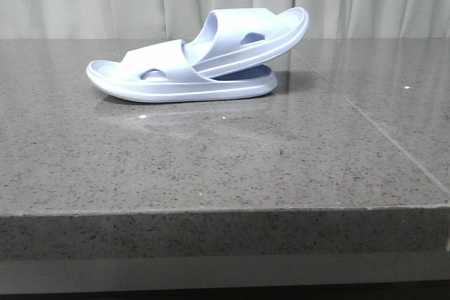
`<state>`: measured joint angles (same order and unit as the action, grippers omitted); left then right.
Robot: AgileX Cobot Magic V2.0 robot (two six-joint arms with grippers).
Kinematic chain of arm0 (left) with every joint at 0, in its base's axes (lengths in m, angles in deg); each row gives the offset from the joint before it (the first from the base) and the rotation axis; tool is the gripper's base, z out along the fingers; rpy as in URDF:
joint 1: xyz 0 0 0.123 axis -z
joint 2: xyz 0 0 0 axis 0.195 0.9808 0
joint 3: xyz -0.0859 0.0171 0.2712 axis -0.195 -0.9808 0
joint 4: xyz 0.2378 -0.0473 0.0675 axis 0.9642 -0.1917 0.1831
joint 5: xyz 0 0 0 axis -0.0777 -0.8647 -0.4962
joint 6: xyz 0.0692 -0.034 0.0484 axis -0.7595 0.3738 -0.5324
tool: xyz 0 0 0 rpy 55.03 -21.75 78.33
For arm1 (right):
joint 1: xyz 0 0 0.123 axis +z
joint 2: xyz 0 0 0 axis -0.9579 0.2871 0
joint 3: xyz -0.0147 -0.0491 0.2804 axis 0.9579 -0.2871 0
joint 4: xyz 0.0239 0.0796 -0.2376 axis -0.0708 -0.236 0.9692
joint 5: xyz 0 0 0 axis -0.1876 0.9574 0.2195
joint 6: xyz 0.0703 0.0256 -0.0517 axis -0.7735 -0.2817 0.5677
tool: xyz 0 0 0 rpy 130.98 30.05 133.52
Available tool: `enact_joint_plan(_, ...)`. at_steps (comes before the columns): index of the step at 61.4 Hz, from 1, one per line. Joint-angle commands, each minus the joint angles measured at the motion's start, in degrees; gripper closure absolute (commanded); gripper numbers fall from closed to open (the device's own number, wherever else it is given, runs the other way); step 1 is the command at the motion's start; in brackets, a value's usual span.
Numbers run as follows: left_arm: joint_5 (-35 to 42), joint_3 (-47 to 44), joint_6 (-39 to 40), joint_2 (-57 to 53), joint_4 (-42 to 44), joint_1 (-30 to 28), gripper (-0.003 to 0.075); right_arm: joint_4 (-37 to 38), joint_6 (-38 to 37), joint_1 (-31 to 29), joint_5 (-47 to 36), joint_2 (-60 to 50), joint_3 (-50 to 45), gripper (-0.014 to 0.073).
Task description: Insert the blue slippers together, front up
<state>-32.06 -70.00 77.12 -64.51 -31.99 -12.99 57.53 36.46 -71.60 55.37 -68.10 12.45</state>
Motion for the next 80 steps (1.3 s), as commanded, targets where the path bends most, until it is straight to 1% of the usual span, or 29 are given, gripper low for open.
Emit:
enact_joint_plan(1,4.9,-0.5,0.6,-0.9,-0.6,-0.1,0.0741,0.9,-0.4,-0.8,-5.3,-2.3,-0.6,0.0653)
enact_joint_plan(8,4.9,-0.5,0.6,-0.9,-0.6,-0.1,0.0741,0.9,-0.3,-0.7,-5.4,-5.3,-3.3,0.0653)
enact_joint_plan(13,4.9,-0.5,0.6,-0.9,-0.6,-0.1,0.0741,0.9,-0.3,-0.6,-6.9,-5.3,-4.9,0.0653)
enact_joint_plan(35,4.9,-0.5,0.6,-0.9,-0.6,-0.1,0.0741,0.9,-0.3,-0.6,-4.5,-5.3,-4.8,0.0653)
enact_joint_plan(80,4.9,-0.5,0.6,-0.9,-0.6,-0.1,0.0741,0.9,-0.3,-0.6,-4.5,-5.3,-4.8,0.0653)
